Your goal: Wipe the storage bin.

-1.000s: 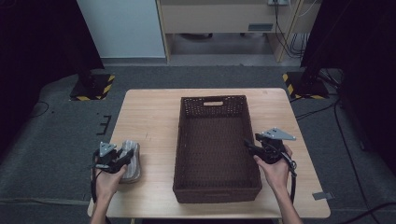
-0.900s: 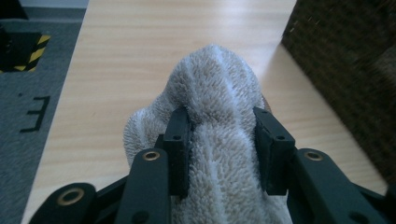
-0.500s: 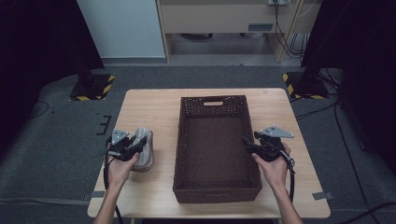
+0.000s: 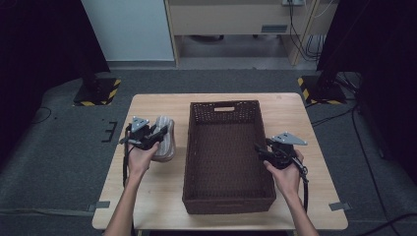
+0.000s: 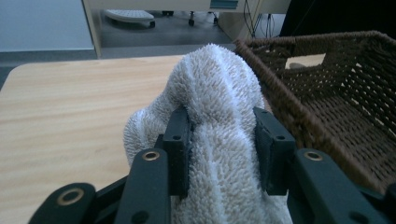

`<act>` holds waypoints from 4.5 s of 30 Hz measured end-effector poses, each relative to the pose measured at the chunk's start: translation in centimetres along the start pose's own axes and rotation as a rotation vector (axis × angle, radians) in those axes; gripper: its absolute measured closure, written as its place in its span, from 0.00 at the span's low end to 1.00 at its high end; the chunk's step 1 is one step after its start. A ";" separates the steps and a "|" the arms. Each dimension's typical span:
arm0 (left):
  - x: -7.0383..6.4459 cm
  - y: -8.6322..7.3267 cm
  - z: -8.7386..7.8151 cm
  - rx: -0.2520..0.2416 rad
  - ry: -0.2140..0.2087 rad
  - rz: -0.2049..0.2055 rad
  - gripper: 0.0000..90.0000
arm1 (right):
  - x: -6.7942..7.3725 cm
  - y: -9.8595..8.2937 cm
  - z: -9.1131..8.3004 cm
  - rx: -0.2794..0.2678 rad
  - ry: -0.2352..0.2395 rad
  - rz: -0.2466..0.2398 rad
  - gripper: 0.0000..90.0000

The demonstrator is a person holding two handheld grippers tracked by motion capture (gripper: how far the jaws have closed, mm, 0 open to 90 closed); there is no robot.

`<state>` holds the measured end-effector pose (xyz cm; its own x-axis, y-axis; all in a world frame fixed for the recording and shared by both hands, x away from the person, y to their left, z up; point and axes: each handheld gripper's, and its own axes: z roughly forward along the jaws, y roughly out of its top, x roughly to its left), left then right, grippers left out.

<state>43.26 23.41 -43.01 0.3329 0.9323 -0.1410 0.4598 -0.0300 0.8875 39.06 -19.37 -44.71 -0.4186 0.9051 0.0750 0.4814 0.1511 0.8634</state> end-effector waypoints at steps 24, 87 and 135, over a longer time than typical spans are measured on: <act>-1.4 1.8 6.4 -0.022 -0.049 0.025 0.67 | 0.7 -0.1 -0.4 0.019 0.017 -0.021 0.55; 0.2 -1.0 5.7 -0.051 -0.141 -0.067 0.72 | 0.5 0.0 -0.4 -0.002 0.031 -0.042 0.53; -2.1 -3.0 2.1 -0.032 -0.217 -0.045 0.70 | 0.2 -0.8 -1.9 0.084 0.063 -0.087 0.71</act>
<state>42.91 20.82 -46.31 0.4836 0.8328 -0.2694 0.4536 0.0248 0.8909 37.15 -20.09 -44.43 -0.5075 0.8609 0.0347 0.5032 0.2634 0.8230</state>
